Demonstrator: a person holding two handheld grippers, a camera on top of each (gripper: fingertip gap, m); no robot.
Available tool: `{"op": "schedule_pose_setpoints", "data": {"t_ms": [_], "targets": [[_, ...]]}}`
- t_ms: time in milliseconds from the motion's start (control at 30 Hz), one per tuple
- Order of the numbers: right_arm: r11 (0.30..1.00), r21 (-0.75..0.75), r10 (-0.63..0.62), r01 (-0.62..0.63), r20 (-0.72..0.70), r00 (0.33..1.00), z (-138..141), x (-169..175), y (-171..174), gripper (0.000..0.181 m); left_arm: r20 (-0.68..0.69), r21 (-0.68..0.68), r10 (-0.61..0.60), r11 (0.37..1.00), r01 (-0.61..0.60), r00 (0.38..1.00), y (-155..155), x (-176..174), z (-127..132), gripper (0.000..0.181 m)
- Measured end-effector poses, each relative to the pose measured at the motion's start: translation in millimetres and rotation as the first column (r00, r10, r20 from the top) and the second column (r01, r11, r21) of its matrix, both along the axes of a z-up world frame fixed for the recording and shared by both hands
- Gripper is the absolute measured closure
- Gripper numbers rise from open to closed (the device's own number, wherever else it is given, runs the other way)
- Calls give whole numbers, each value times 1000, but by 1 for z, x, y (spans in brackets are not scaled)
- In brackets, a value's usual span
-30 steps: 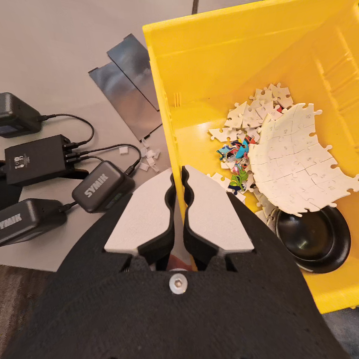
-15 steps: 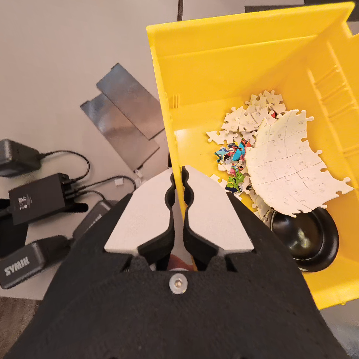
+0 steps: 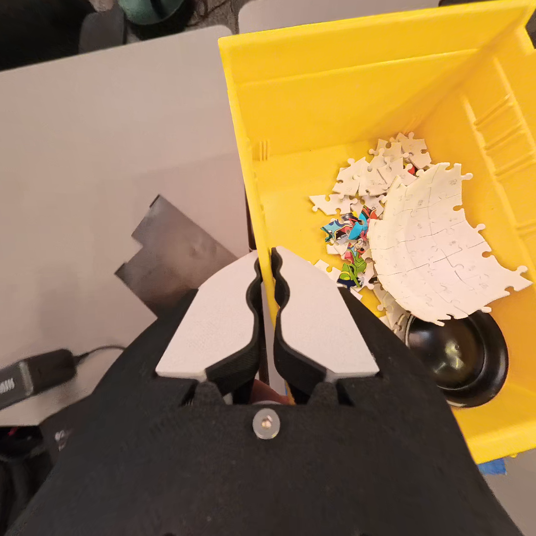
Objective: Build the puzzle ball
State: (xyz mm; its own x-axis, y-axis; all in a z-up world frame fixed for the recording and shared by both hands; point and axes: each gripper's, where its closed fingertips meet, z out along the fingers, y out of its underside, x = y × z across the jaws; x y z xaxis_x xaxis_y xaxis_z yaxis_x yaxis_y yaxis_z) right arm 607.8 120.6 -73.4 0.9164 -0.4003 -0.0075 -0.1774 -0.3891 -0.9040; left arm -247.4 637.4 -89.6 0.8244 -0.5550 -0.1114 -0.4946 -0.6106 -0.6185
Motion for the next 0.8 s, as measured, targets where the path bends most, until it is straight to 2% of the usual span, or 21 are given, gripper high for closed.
{"op": "schedule_pose_setpoints", "data": {"t_ms": [267, 433, 500, 633, 800], "targets": [[1000, -8, 16, -16, -76, 997, -53, 9, 6, 180, -45, -37, -107, 994, 105, 993, 71, 70, -9, 178], [1000, 14, 21, -20, -105, 994, -65, 14, 9, 179, -57, -73, -152, 986, 148, 987, 106, 110, -26, 178], [1000, 17, 27, -25, -112, 993, -68, 16, 11, 179, -84, -46, -175, 984, 171, 981, 121, 122, -32, 178], [999, 23, 35, -32, -120, 992, -73, 18, 16, 179, -55, -56, -172, 984, 169, 984, 130, 138, -49, 177], [999, 46, 18, -11, -155, 988, -84, 19, 20, 179, 7, -26, -181, 983, 181, 983, 119, 139, -69, 177]]}}
